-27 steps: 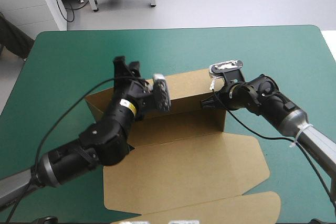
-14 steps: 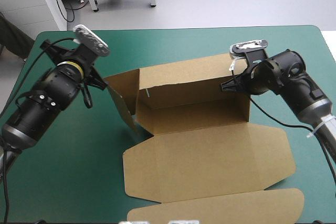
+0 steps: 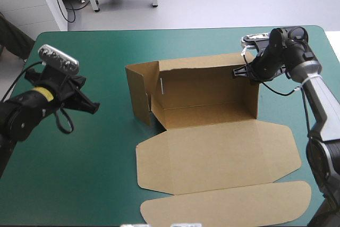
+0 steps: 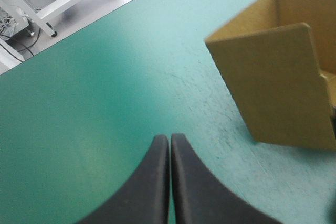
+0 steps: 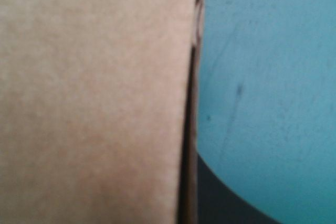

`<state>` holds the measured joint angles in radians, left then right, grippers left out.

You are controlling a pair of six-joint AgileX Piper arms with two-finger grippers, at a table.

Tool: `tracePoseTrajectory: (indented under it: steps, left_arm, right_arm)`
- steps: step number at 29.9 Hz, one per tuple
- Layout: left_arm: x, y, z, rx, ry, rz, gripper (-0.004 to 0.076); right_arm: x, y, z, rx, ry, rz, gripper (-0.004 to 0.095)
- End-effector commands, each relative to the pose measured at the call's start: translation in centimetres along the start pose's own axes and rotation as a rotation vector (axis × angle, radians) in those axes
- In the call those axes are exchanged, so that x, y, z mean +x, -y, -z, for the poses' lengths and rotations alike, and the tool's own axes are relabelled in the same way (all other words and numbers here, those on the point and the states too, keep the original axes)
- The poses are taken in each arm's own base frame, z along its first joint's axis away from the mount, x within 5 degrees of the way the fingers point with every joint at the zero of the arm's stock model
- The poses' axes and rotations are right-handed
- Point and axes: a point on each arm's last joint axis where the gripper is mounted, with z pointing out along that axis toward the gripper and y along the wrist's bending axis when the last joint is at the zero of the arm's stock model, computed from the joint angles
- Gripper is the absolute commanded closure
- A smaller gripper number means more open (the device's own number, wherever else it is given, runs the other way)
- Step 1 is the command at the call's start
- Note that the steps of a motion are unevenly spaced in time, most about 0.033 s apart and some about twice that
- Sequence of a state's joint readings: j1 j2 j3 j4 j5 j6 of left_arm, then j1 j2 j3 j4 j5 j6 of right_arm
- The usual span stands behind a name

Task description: Fold the box

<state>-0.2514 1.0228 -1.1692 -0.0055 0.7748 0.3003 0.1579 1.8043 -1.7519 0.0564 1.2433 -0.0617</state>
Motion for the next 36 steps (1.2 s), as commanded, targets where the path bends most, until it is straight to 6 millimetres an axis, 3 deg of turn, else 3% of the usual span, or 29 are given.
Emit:
tracePoseTrajectory:
  steps: [1, 7, 11, 16, 25, 30, 32, 36]
  left_arm:
    - [1.5, 0.7, 3.1, -0.016, 0.160, 0.026, 0.0731]
    - [7.2, 2.7, 6.6, -0.023, 0.276, 0.060, 0.0731]
    - [10.0, 3.7, 8.3, -0.015, 0.325, 0.087, 0.0731]
    - [12.9, 4.6, 10.0, -0.027, 0.355, 0.087, 0.0731]
    - [14.2, 4.9, 10.9, -0.035, 0.371, 0.081, 0.0731]
    - [14.0, 4.8, 10.8, -0.051, 0.381, 0.071, 0.0731]
    - [14.1, 4.8, 10.8, -0.052, 0.368, 0.066, 0.0731]
    - [14.3, 4.8, 10.6, -0.053, 0.345, 0.059, 0.0731]
  right_arm:
    - [-1.6, 0.1, 0.0, -0.021, 0.060, 0.014, 0.0923]
    - [-3.0, 0.0, -5.2, -0.070, 0.013, 0.029, 0.0923]
    - [-3.1, 0.0, -8.5, -0.070, -0.038, 0.029, 0.0923]
    - [-3.2, -0.6, -11.2, -0.075, -0.067, 0.045, 0.0923]
    - [-3.4, -2.4, -12.1, -0.022, -0.053, 0.125, 0.0923]
    - [-2.3, -3.1, -12.6, -0.077, -0.148, 0.103, 0.0923]
    - [-1.4, -3.2, -12.3, -0.079, -0.238, 0.113, 0.0923]
    - [-0.7, -4.6, -11.4, -0.086, -0.249, 0.134, 0.0922]
